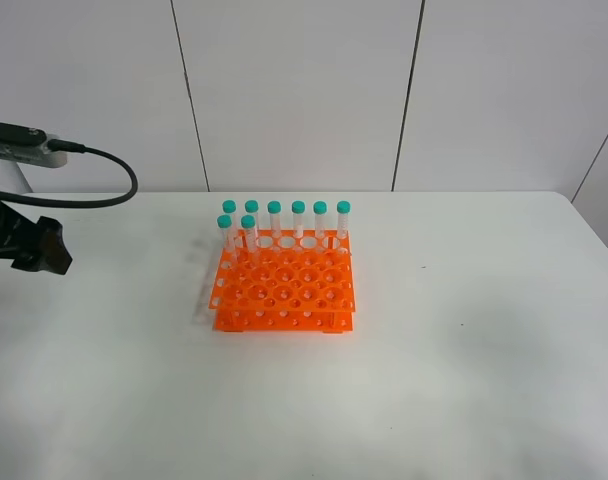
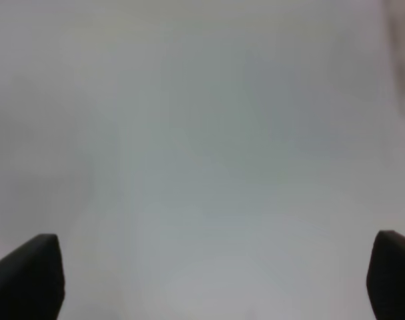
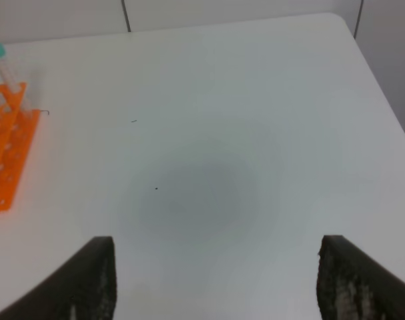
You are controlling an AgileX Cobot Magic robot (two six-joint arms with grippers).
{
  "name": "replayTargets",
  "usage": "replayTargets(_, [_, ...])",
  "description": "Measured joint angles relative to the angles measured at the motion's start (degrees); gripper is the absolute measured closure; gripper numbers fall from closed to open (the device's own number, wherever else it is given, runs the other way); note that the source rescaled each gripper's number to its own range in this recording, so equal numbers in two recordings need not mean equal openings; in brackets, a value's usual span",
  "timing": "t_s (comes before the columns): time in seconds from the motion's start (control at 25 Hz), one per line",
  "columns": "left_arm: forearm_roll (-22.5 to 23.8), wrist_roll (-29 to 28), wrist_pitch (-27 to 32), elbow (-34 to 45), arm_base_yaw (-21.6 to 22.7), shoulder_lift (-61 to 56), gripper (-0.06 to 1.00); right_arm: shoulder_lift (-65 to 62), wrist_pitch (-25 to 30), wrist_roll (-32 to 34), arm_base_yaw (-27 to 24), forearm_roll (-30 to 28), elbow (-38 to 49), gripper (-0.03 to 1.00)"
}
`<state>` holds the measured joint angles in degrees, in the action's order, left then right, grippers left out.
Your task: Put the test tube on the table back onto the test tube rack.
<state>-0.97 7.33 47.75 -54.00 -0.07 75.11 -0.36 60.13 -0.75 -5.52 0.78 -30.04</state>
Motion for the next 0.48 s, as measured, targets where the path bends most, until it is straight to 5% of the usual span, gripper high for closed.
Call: replayTargets(0.48, [-0.7, -1.1, 21.1, 0.0, 0.0, -2.0, -0.05, 0.0, 0.0, 0.0, 0.0, 0.0, 0.0, 0.13])
